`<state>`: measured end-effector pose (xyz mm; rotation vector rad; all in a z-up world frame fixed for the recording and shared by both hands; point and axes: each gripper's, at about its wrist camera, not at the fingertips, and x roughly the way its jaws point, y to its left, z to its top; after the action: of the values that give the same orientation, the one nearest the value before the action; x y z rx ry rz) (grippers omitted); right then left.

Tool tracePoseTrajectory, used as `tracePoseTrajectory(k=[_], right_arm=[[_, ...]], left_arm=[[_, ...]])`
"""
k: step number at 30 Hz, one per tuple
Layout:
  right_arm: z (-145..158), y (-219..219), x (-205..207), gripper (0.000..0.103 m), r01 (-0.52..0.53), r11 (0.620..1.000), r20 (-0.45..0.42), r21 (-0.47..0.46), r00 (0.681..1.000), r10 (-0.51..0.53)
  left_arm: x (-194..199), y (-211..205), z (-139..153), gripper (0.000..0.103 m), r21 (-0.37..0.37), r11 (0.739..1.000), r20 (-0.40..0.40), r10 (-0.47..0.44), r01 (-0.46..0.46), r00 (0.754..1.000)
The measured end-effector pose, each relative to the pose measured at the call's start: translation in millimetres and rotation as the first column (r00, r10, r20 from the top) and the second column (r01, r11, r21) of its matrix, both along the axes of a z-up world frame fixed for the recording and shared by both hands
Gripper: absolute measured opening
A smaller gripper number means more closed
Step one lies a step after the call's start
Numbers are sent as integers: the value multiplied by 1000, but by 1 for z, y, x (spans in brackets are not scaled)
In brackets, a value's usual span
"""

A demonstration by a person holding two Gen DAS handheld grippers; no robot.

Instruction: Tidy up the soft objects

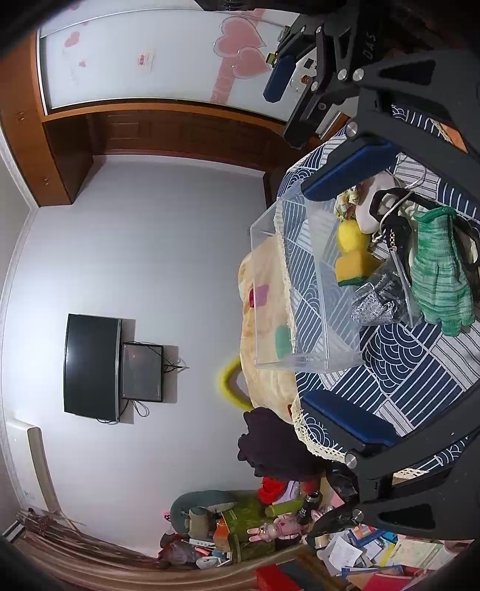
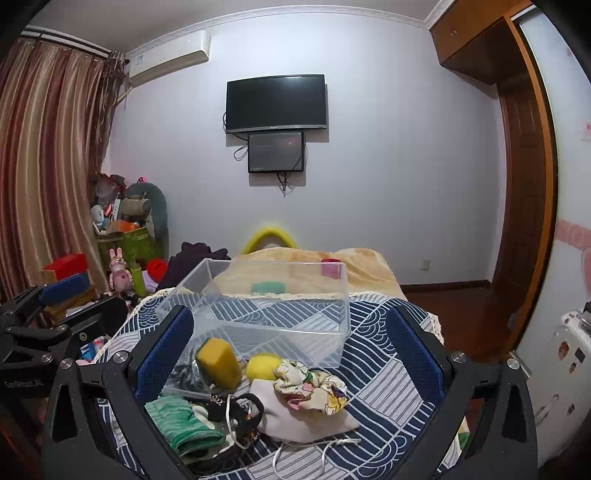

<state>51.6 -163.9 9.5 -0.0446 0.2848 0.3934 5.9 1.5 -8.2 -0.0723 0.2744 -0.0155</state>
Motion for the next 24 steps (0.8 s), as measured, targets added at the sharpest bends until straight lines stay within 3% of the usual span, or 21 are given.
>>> tracePoseTrajectory(k=[24], right_arm=[[2,1,-2,103,-3,1000,0,4,1000,3]], left_arm=[[0,2,2,103,-2,1000,-6,-4,4,1000]])
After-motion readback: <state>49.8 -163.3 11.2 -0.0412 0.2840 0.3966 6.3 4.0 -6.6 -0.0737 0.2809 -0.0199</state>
